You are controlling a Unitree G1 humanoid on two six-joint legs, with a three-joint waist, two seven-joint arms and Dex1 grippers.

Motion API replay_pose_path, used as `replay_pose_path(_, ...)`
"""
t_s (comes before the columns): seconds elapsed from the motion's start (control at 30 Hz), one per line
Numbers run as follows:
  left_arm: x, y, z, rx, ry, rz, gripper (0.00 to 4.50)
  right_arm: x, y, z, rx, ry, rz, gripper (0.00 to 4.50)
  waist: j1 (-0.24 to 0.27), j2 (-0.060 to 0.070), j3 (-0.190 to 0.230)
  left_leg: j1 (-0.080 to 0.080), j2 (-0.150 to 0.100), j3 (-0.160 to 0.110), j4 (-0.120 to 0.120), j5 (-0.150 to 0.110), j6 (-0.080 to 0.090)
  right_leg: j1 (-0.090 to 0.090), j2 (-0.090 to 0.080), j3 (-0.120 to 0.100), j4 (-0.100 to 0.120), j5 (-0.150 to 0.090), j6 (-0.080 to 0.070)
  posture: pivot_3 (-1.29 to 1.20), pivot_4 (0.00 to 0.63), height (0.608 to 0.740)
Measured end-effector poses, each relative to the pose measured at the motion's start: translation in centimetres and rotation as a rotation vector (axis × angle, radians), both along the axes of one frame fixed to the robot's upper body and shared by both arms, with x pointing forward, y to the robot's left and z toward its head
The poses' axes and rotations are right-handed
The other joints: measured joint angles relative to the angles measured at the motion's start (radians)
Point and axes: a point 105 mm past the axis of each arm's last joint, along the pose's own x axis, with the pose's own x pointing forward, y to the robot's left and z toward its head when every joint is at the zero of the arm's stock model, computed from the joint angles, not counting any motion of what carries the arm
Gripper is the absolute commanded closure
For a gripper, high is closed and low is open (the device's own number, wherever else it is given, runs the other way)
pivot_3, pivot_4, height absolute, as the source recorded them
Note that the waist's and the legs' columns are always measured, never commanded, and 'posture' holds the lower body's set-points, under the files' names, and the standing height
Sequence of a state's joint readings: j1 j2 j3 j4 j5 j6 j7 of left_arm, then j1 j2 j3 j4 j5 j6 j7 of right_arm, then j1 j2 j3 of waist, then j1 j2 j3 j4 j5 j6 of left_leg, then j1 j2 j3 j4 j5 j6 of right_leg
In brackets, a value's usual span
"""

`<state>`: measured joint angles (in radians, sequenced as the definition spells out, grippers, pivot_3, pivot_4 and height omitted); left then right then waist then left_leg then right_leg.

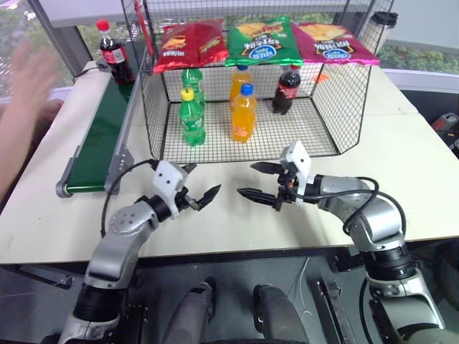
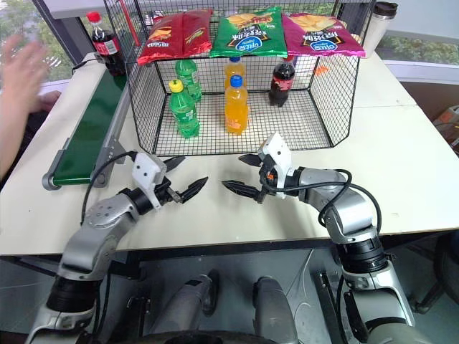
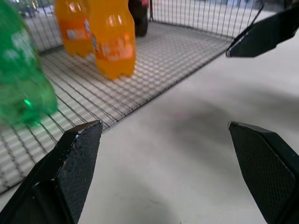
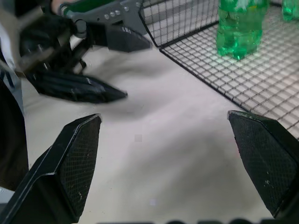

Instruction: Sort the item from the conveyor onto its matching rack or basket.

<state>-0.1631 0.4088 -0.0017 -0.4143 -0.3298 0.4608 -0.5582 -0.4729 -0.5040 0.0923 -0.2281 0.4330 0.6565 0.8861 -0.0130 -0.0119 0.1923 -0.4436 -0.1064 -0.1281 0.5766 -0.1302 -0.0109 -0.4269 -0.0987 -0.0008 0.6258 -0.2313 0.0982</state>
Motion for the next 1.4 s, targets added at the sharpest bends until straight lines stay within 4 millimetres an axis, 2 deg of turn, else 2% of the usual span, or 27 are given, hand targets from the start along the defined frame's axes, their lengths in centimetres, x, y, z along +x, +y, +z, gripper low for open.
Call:
replay_pose_path(0.1,-0.7,0.2,1.7,-0.046,-0.01,-0.003,0.0,-0.4,0.5,0.8,0.007,-0.019,0.03,0.04,0.0,0.0,0.0,0.0,0.0,-0.001,0.0,0.0,0.0,0.0,0.0,0.0,0.0,-0.001,0.001,0.0,0.15,0.738)
replay_pose_path(0.17,-1.2,1.0,3.2,-0.063,-0.035,0.026,0.0,-0.5,0.7,1.4,0.011,-0.038,0.044,0.04,0.0,0.0,0.0,0.0,0.0,-0.001,0.0,0.0,0.0,0.0,0.0,0.0,0.0,-0.001,0.001,0.0,0.15,0.738)
replay_pose_path(0.23,-1.1,1.9,3.8,-0.071,-0.049,0.073,0.0,-0.5,0.9,1.8,0.011,-0.05,0.049,0.04,0.001,0.0,0.0,0.0,0.0,-0.001,0.0,0.0,0.0,0.0,0.0,0.0,0.0,-0.001,0.001,0.0,0.15,0.738)
replay_pose_path(0.3,-0.5,3.7,4.5,-0.081,-0.084,0.198,0.0,-0.5,1.0,2.1,0.013,-0.062,0.055,0.04,0.002,0.0,0.0,0.0,0.0,0.0,0.0,0.0,0.0,0.0,0.0,0.0,0.0,-0.001,0.001,0.0,0.15,0.738)
replay_pose_path(0.43,0.1,9.2,5.9,-0.134,-0.177,0.56,0.0,-0.5,1.1,2.4,0.015,-0.073,0.06,0.04,0.002,0.0,0.0,0.0,0.0,0.0,0.0,0.0,0.0,0.0,0.0,0.0,0.0,0.0,0.0,0.0,0.15,0.738)
replay_pose_path(0.5,-0.2,11.2,5.6,-0.138,-0.193,0.671,0.0,-0.4,1.4,2.9,0.021,-0.089,0.069,0.04,0.002,0.0,0.0,0.0,0.0,0.0,0.0,0.0,0.0,0.0,0.0,0.0,0.0,0.0,0.0,0.0,0.15,0.738)
replay_pose_path(0.6,-0.3,14.5,3.2,-0.121,-0.136,0.817,0.0,-0.5,1.9,3.6,0.035,-0.107,0.088,0.04,0.003,0.0,0.0,0.001,0.0,0.0,0.0,0.0,0.0,0.0,0.001,0.0,0.0,0.0,0.0,0.0,0.15,0.738)
replay_pose_path(0.67,-0.3,16.3,2.0,-0.119,-0.103,0.883,0.0,-0.6,2.1,3.7,0.045,-0.105,0.099,0.04,0.005,-0.001,0.0,0.0,0.0,0.0,0.0,0.0,0.0,0.0,0.0,-0.001,0.0,0.0,0.0,0.0,0.15,0.738)
replay_pose_path(0.77,-0.2,18.1,1.4,-0.127,-0.093,0.939,0.0,-0.9,2.8,4.0,0.048,-0.11,0.14,0.04,0.007,-0.001,0.0,0.0,0.0,-0.001,0.001,0.0,0.0,0.001,0.0,-0.001,0.0,0.0,0.0,0.0,0.15,0.738)
replay_pose_path(0.83,0.1,18.9,1.4,-0.12,-0.093,0.952,0.0,-1.1,2.8,3.8,0.035,-0.107,0.156,0.04,0.007,-0.002,0.0,0.0,0.0,-0.001,0.0,0.0,0.0,0.001,0.0,-0.001,-0.001,0.0,0.0,0.0,0.15,0.738)
replay_pose_path(0.97,1.0,19.7,2.3,-0.104,-0.121,0.949,0.0,-1.7,3.1,2.1,-0.006,-0.09,0.183,0.04,0.003,-0.002,0.0,0.0,0.0,-0.001,0.0,0.0,0.0,0.0,0.0,-0.001,-0.002,0.0,0.0,0.0,0.15,0.738)
replay_pose_path(1.13,2.2,20.5,2.4,-0.089,-0.124,0.927,0.0,-1.7,4.0,1.7,0.067,-0.066,0.161,0.04,0.001,-0.002,0.0,0.0,0.0,-0.001,0.0,0.0,0.0,0.0,0.001,-0.001,-0.001,0.0,-0.001,0.0,0.15,0.738)
replay_pose_path(1.4,3.5,19.9,2.0,-0.083,-0.11,0.865,0.0,-1.3,3.6,1.1,0.061,-0.061,0.13,0.04,0.002,-0.002,0.0,0.0,0.0,-0.001,0.0,0.0,0.0,0.0,0.0,-0.001,-0.001,0.001,0.0,0.0,0.15,0.738)
